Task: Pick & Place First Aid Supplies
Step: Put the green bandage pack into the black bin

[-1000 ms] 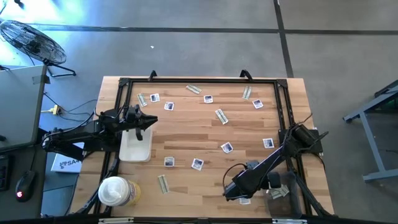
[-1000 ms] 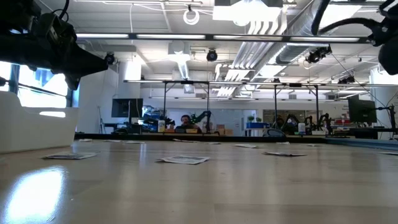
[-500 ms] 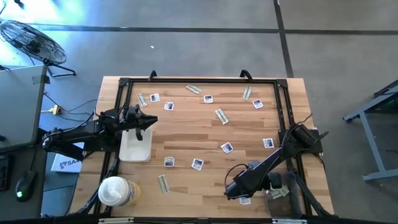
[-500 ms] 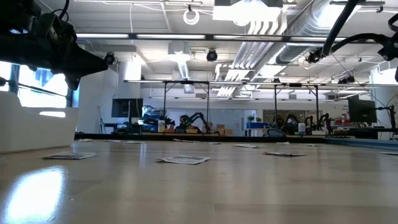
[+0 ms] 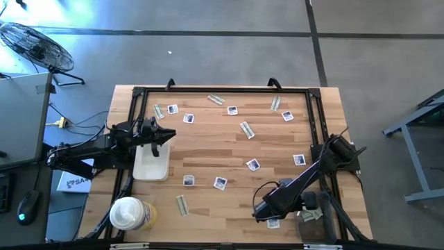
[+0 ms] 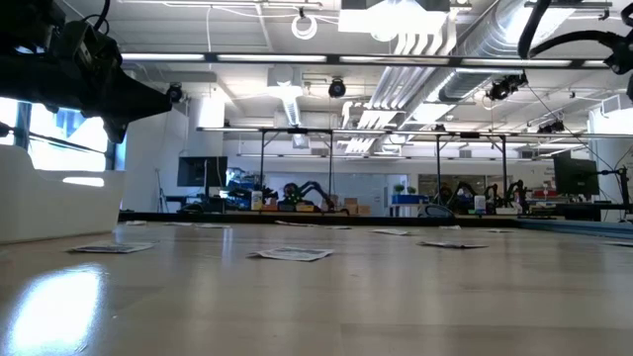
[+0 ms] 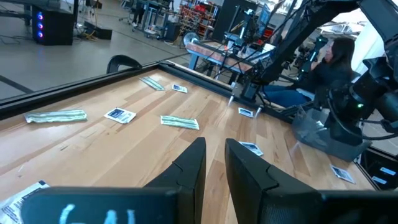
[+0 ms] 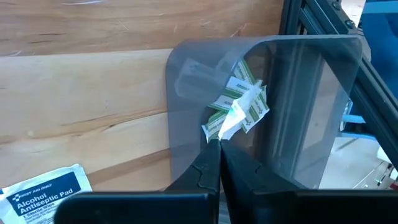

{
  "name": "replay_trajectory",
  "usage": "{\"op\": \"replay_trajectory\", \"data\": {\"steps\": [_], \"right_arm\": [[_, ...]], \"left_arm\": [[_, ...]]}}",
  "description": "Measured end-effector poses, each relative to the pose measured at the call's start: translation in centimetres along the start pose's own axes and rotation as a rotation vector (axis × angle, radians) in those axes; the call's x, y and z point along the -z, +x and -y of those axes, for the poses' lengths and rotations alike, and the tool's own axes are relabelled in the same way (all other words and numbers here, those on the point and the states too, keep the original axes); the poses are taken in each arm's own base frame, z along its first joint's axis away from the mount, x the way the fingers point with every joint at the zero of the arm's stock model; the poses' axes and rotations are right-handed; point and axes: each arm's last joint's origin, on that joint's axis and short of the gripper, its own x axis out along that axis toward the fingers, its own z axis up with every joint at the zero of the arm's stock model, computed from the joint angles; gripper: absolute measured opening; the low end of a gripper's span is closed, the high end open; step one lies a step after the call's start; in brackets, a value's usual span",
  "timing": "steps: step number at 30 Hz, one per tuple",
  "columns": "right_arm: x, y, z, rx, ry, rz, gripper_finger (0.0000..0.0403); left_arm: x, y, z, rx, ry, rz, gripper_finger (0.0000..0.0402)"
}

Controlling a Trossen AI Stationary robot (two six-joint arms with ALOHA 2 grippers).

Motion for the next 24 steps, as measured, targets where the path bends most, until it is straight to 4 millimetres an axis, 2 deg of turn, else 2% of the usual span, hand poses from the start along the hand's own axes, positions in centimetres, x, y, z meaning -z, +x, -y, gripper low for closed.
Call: {"op": "replay_trajectory", "data": {"steps": [7,14,19,24], "right_arm": [[1.0,-0.6,2.1,-0.088,-0.021,0.044,0.0001],[2.6,-1.4,6.4,-0.280,-0.131,0.153,0.0001],[3.4,-0.3,8.2,-0.389,-0.279,0.170,0.0000],[3.7,1.8,8.3,-0.555,-0.391,0.128,0.0000]], "left_arm": [[0.0,0.0,0.0,0.000,0.000,0.000,0.0060],[0.0,0.0,0.0,0.000,0.000,0.000,0.0060],[0.0,0.0,0.0,0.000,0.000,-0.001,0.0060],[0.0,0.0,0.0,0.000,0.000,0.000,0.0060]]}}
